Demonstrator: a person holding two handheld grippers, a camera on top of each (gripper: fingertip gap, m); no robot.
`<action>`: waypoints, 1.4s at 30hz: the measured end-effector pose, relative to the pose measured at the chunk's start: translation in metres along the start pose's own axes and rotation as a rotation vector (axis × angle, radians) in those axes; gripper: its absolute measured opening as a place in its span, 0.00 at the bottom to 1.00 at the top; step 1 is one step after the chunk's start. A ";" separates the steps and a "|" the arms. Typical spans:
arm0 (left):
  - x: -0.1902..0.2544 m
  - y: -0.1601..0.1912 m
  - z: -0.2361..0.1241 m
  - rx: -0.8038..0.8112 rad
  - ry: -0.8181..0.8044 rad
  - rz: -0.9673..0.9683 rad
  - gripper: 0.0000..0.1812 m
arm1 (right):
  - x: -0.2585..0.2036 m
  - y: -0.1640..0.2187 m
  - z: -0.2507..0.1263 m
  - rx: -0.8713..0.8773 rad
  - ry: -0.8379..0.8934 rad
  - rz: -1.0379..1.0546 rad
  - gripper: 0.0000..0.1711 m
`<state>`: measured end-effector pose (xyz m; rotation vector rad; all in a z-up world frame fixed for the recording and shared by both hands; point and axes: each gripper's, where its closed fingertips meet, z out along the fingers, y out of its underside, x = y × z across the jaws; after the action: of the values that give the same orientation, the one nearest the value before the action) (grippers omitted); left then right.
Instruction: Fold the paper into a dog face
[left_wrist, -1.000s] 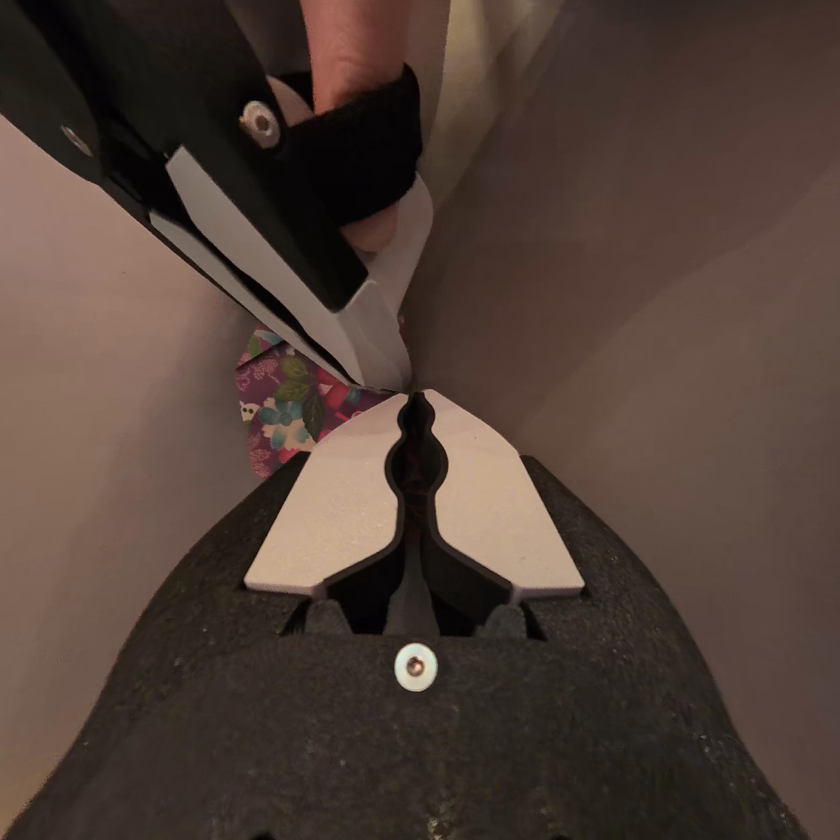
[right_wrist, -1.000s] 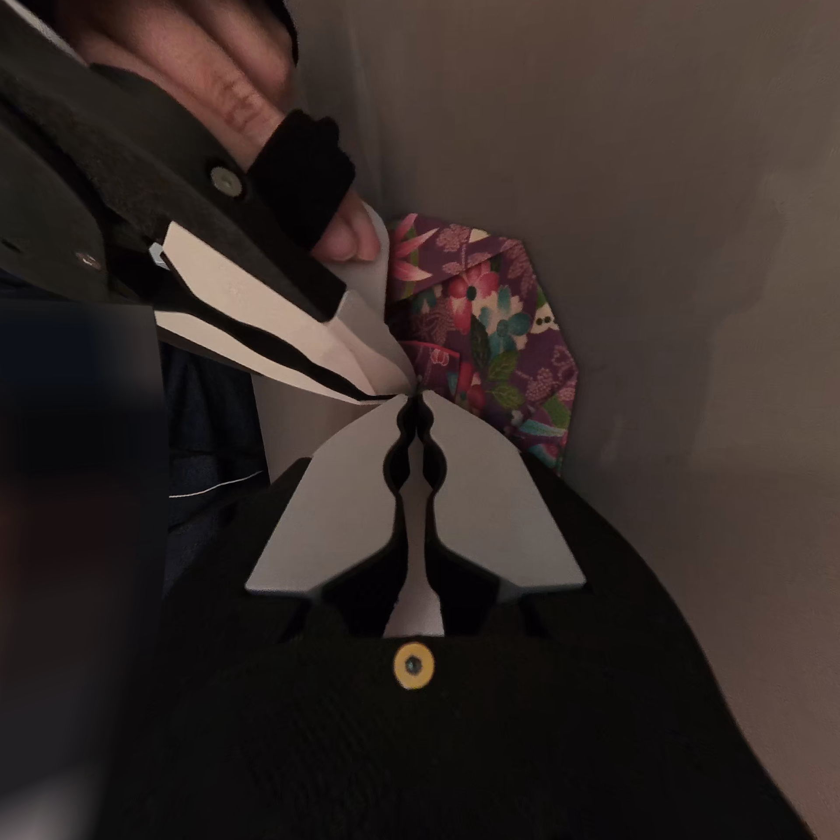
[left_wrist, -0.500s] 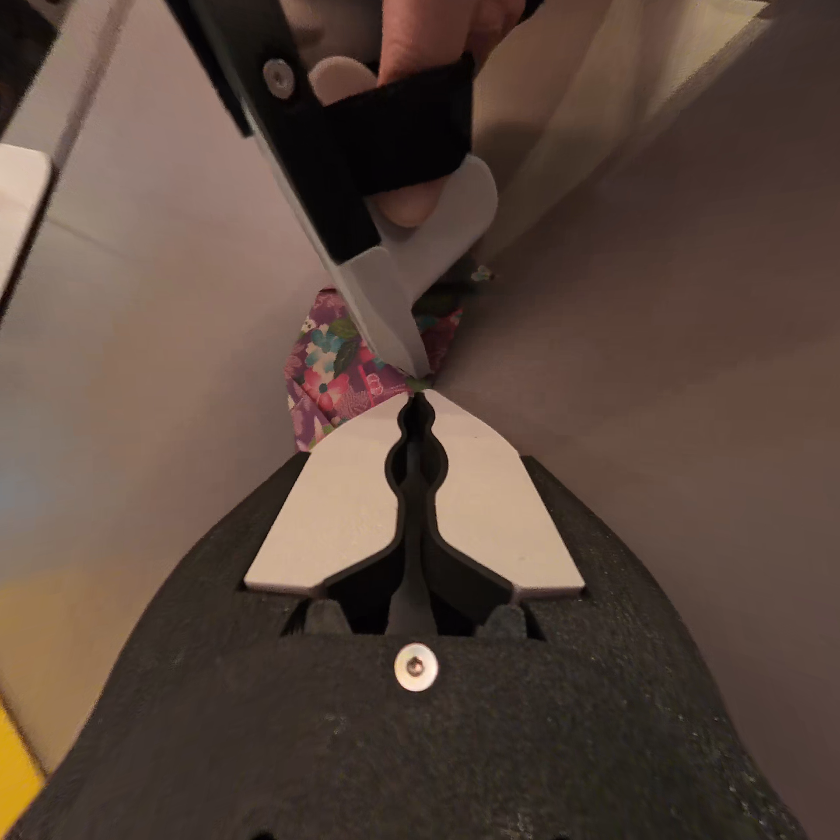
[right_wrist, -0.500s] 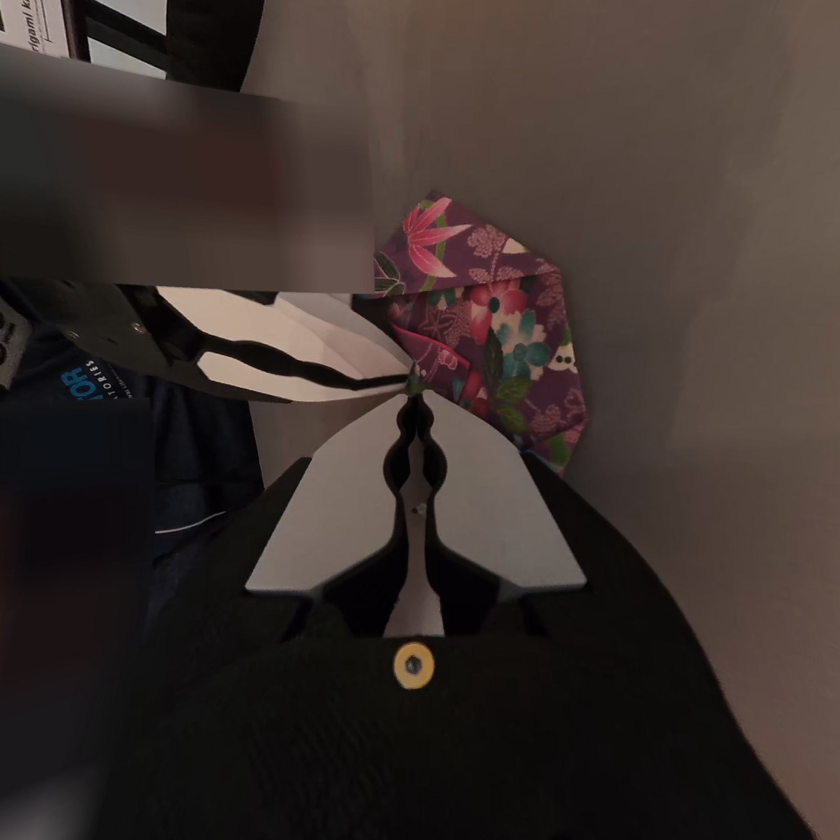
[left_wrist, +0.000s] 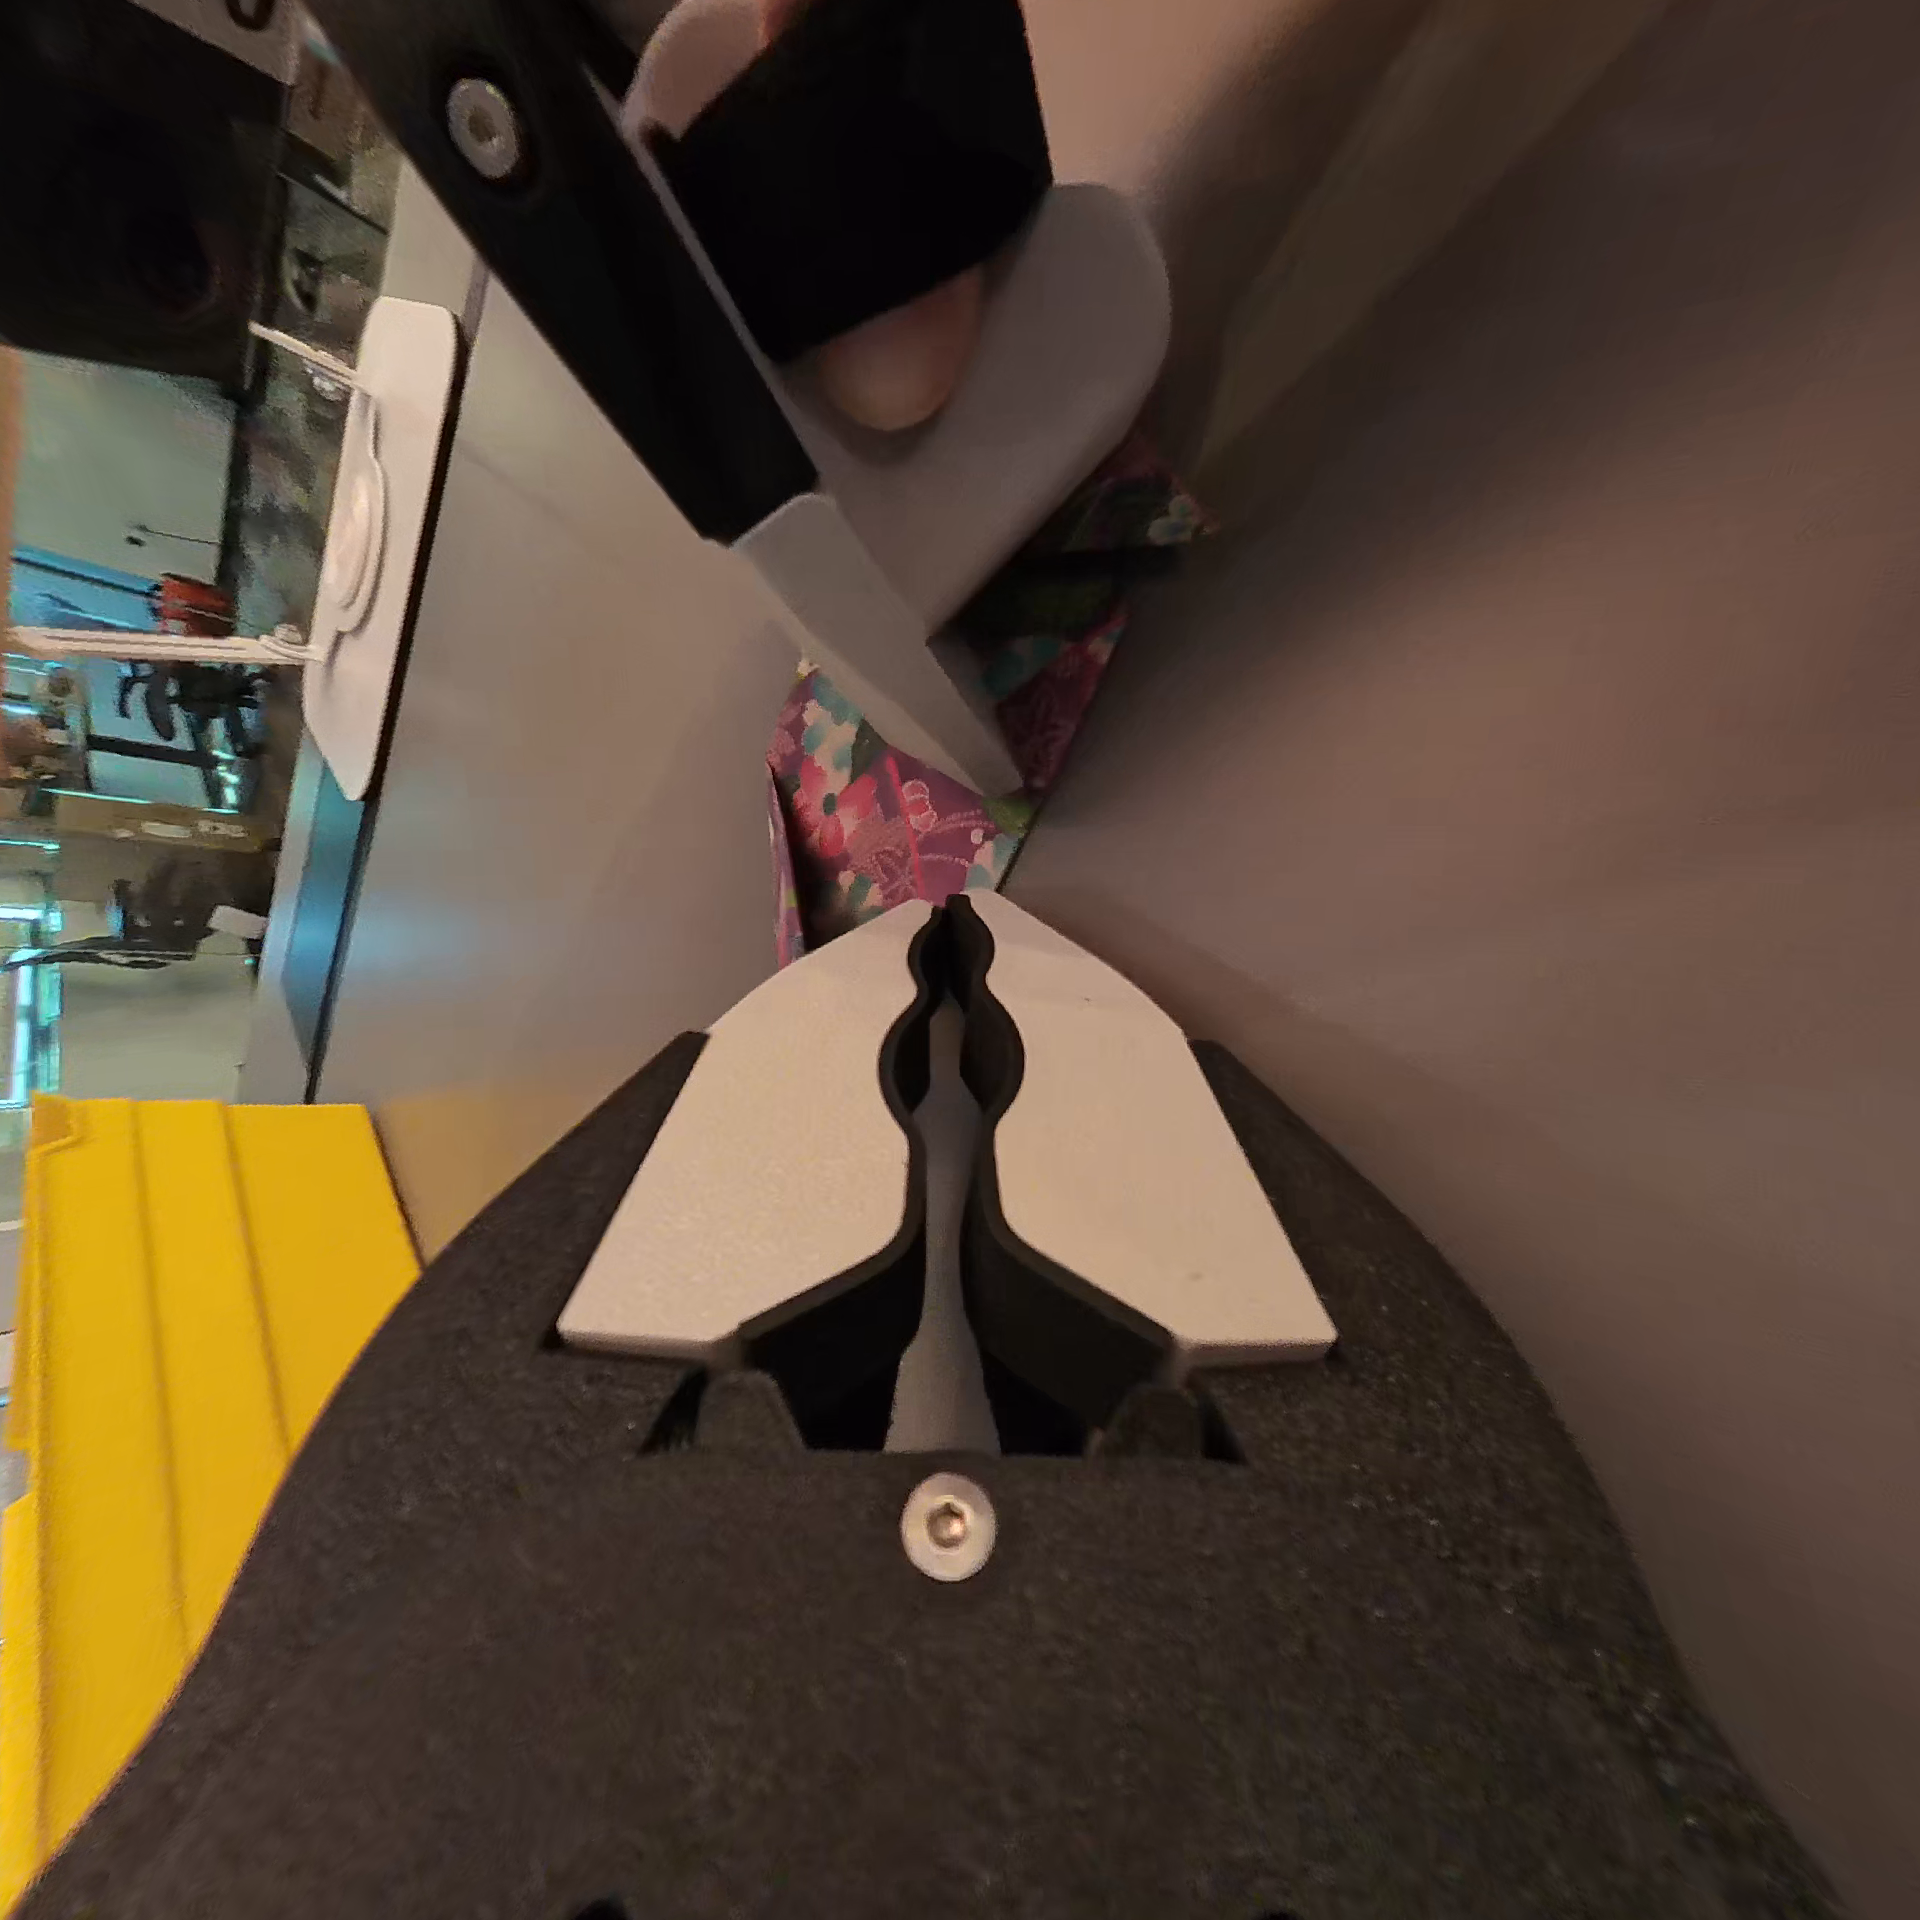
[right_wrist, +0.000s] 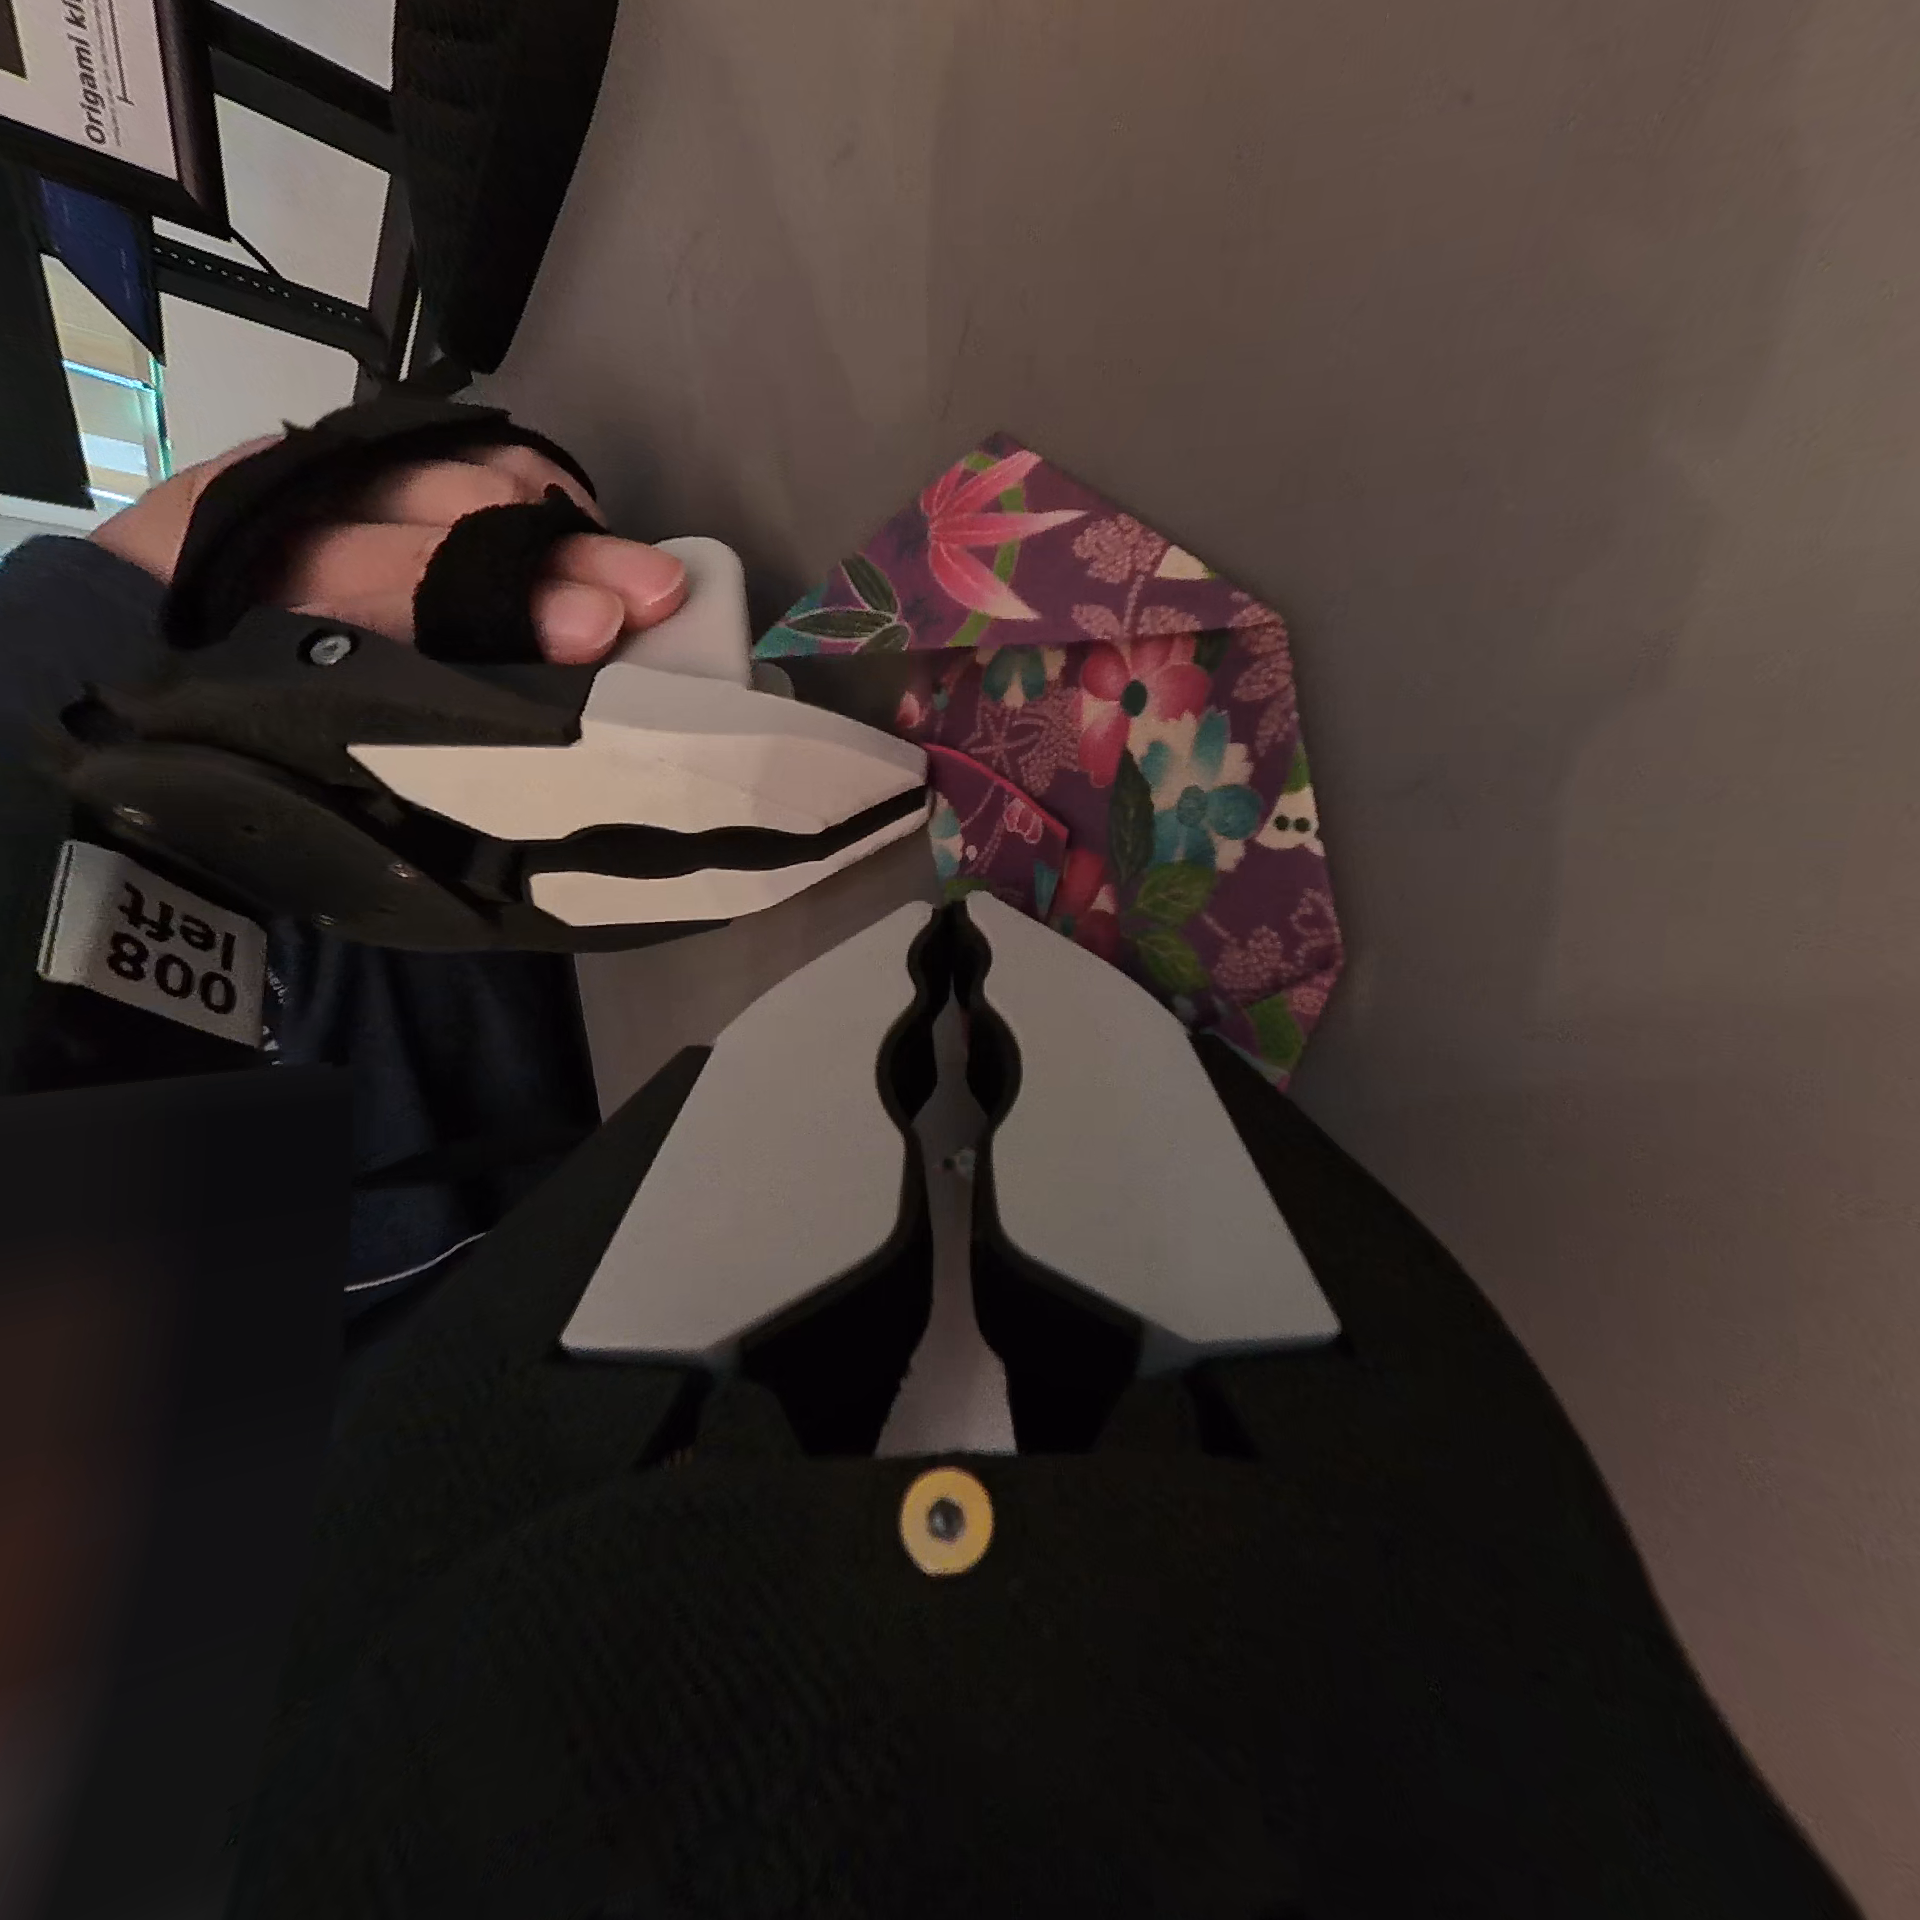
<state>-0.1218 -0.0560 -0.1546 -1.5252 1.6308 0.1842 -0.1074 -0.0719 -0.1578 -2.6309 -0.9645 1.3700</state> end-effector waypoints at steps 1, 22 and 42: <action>0.000 0.000 0.000 -0.005 -0.012 0.005 0.00 | 0.000 0.000 0.000 0.000 -0.003 0.000 0.01; -0.016 0.034 -0.008 -0.138 -0.104 -0.100 0.00 | -0.001 0.000 0.000 -0.001 -0.014 -0.002 0.02; 0.001 -0.007 0.003 0.010 -0.062 0.153 0.00 | -0.002 0.000 -0.001 0.015 -0.079 0.035 0.01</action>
<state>-0.1143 -0.0562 -0.1544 -1.3742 1.6963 0.3036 -0.1079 -0.0723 -0.1561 -2.6131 -0.9171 1.4926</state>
